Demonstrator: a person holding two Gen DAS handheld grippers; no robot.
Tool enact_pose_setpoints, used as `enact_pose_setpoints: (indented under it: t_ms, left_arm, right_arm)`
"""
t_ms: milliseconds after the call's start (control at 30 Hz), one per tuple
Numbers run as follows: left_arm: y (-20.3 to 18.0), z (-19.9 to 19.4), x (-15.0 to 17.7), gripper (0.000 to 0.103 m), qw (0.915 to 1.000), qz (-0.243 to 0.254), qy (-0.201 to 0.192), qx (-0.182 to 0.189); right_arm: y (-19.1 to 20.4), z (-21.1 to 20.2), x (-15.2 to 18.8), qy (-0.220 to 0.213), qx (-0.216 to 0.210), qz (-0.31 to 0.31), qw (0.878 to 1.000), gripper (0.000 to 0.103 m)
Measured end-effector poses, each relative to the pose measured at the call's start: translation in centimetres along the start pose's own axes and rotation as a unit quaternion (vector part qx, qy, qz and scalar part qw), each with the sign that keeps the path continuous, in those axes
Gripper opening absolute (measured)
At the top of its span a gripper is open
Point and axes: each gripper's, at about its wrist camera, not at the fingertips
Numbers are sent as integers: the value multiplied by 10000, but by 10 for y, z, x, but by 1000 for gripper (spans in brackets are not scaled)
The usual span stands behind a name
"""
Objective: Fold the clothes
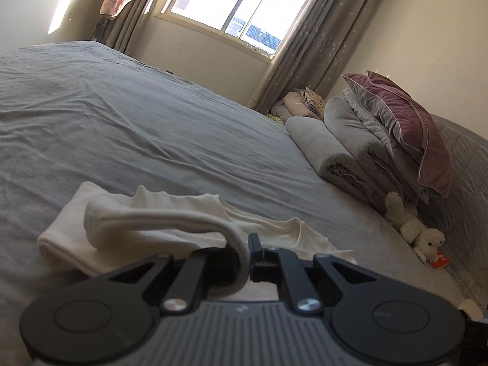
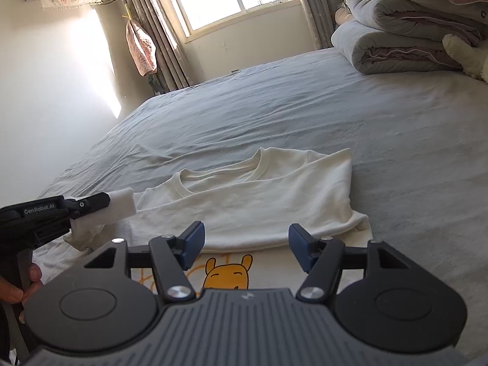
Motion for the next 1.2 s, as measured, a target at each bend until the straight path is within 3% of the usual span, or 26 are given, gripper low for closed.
enact_pose_setpoints:
  t_ms: [167, 267, 333, 433, 467, 700, 967, 1033, 1067, 1200]
  left_arm:
    - [7, 19, 19, 7, 9990, -46, 452, -44]
    - [10, 19, 21, 9, 9989, -95, 463, 10]
    - [11, 16, 20, 18, 9986, -205, 484, 86]
    - [10, 6, 22, 41, 9984, -397, 380, 127]
    - [8, 3, 23, 44, 9985, -423, 332, 109]
    - [2, -19, 28, 44, 9980, -615, -24, -117]
    - [20, -33, 15, 41, 9899, -1139, -602, -598]
    - [24, -28, 10, 40, 9897, -1116, -629, -638]
    - [24, -26, 8, 34, 9902, -1068, -636, -633]
    - [13, -19, 7, 25, 9950, -600, -624, -489]
  right_arm:
    - [0, 0, 1, 6, -6, -5, 10000, 65]
    - [0, -1, 0, 18, -21, -10, 10000, 66]
    - [-1, -1, -1, 11, -32, -9, 10000, 66]
    - [0, -1, -1, 5, -64, -14, 10000, 66]
    - [0, -2, -1, 3, -75, -15, 10000, 66]
    - [3, -3, -2, -12, -151, -27, 9999, 66]
    - [10, -2, -1, 39, -257, -96, 9996, 67]
    - [10, -1, 0, 71, -315, -70, 9995, 67]
    - [11, 0, 0, 90, -353, -47, 9993, 67]
    - [9, 1, 0, 131, -501, 86, 9986, 67]
Point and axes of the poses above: each gripper's, at about its wrist camera, not at the fingertips, and z roughly the way its jaws point, y to its left, x to its underside, and after that the axes turned 8 degrees about y, right-handed
